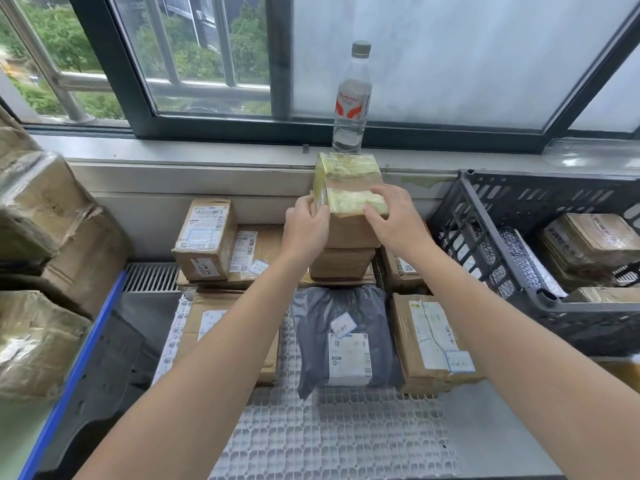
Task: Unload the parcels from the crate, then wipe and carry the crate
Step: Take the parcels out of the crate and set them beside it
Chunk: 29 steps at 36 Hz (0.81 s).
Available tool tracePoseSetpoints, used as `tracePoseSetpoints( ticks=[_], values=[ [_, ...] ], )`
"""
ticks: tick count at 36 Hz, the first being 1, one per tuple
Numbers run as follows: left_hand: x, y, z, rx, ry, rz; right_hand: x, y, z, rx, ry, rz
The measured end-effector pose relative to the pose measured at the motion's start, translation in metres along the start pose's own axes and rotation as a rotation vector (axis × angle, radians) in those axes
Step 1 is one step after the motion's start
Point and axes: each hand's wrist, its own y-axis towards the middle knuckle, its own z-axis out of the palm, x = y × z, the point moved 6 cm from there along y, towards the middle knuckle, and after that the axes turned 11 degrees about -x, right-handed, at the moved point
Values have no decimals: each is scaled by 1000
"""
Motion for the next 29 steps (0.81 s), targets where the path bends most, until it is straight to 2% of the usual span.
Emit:
tracePoseSetpoints(
  ticks=[9, 18, 29],
  values=[
    [-13, -25, -13, -98, -55, 201, -13, -23, -14, -80, 44, 102],
    [-30, -72, 17, -39, -104, 362, -30, -66, -34, -144, 38, 173],
    [-82, -109, 98, 74, -88, 477, -83, -73, -133, -241, -44, 109]
  ],
)
